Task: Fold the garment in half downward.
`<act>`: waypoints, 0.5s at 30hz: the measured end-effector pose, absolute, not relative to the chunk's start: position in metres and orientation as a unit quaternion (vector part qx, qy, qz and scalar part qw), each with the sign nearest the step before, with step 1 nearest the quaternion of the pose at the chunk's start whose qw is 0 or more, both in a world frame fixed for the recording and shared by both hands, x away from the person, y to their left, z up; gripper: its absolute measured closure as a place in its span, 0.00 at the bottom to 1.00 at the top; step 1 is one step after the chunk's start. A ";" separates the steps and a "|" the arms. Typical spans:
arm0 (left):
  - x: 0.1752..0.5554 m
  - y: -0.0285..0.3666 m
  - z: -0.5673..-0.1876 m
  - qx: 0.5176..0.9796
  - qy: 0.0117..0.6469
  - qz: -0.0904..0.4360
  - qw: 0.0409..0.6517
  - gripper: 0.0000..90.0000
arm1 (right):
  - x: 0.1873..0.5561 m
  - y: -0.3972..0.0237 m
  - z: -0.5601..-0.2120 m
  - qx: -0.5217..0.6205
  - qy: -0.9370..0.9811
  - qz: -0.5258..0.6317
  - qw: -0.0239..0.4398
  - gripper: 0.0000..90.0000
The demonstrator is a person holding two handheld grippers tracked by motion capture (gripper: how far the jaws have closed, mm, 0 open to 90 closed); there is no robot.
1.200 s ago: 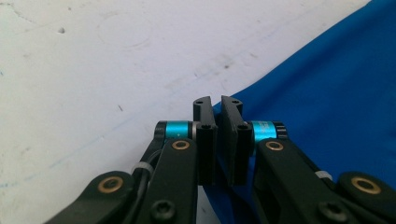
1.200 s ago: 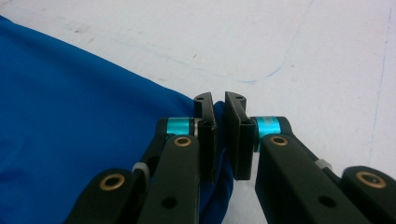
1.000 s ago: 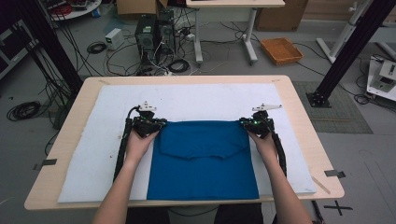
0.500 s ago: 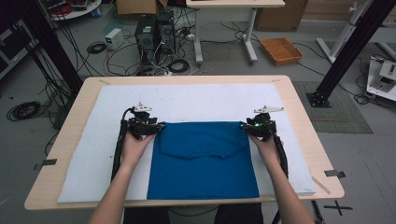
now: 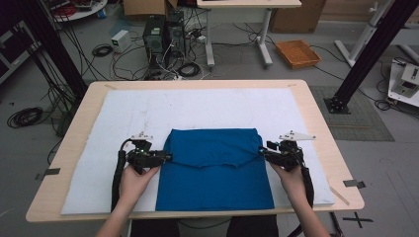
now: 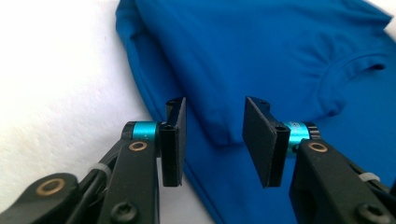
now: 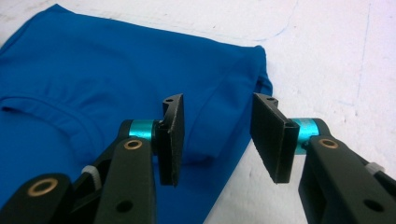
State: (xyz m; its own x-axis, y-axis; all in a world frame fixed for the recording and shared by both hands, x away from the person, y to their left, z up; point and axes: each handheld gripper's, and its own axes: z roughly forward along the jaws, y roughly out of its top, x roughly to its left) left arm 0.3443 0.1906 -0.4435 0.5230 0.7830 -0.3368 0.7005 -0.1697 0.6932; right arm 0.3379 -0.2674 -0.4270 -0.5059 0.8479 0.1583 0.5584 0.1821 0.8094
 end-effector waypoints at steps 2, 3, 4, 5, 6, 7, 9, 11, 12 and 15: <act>0.345 0.189 -0.445 0.759 0.489 0.043 0.428 0.69 | 0.337 -0.268 -0.427 0.470 0.750 0.435 0.165 0.62; 0.345 0.188 -0.444 0.759 0.485 0.044 0.432 0.72 | 0.337 -0.268 -0.428 0.467 0.752 0.436 0.166 0.62; 0.345 0.188 -0.444 0.759 0.485 0.044 0.432 0.74 | 0.337 -0.267 -0.428 0.467 0.752 0.434 0.164 0.62; 0.345 0.187 -0.444 0.761 0.484 0.047 0.429 0.74 | 0.337 -0.267 -0.428 0.467 0.752 0.434 0.164 0.62; 0.345 0.186 -0.444 0.762 0.483 0.047 0.428 0.76 | 0.337 -0.266 -0.429 0.468 0.752 0.434 0.164 0.63; 0.345 0.185 -0.444 0.761 0.484 0.045 0.428 0.79 | 0.337 -0.266 -0.431 0.469 0.752 0.434 0.161 0.64; 0.345 0.184 -0.444 0.764 0.482 0.049 0.425 0.82 | 0.338 -0.265 -0.433 0.474 0.750 0.434 0.153 0.65; 0.345 0.184 -0.444 0.764 0.482 0.049 0.427 0.86 | 0.339 -0.266 -0.434 0.482 0.746 0.434 0.148 0.67; 0.345 0.183 -0.444 0.765 0.480 0.050 0.426 0.88 | 0.340 -0.268 -0.434 0.488 0.743 0.435 0.145 0.68; 0.345 0.182 -0.444 0.767 0.477 0.052 0.426 0.92 | 0.342 -0.272 -0.436 0.506 0.729 0.442 0.128 0.68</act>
State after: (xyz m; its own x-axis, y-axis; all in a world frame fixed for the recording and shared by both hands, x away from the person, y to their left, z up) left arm 0.3447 0.1823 -0.4440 0.5393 0.7759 -0.3273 0.6874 -0.1811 0.7033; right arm 0.3419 -0.2721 -0.4359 -0.4555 0.8510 0.2614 0.6250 0.0966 0.7747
